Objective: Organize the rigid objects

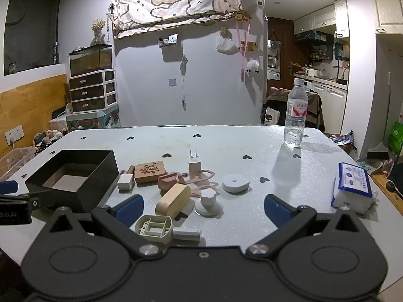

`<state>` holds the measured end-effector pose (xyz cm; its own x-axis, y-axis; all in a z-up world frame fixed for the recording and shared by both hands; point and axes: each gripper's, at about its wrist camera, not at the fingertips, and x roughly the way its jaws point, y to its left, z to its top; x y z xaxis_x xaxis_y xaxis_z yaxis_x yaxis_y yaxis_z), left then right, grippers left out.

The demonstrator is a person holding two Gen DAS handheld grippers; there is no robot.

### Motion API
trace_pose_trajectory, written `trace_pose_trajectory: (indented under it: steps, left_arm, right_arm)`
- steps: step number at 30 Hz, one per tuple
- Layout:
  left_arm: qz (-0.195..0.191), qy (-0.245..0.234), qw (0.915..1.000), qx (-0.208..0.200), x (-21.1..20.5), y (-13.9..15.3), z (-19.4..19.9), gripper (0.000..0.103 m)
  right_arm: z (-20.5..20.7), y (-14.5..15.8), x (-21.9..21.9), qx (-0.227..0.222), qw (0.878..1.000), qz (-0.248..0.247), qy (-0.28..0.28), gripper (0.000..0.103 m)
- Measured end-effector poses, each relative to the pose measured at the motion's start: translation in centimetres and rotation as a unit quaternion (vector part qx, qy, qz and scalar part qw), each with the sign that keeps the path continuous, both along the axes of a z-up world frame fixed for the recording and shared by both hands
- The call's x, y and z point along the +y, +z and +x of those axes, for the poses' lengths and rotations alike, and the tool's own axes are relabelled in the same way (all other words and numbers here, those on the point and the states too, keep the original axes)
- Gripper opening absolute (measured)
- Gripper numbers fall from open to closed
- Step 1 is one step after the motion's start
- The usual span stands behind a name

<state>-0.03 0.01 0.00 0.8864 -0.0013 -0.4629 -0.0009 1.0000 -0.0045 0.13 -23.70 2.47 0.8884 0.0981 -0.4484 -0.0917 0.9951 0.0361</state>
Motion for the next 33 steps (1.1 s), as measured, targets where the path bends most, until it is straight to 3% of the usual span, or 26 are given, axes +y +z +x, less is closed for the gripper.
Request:
trace_pose_trajectory:
  steps: [33]
  left_arm:
    - [0.0,0.0,1.0,0.0,-0.48,-0.15,-0.38,0.103]
  right_arm:
    - [-0.04,0.14,-0.18,0.001,1.0,-0.001,-0.001,0.103]
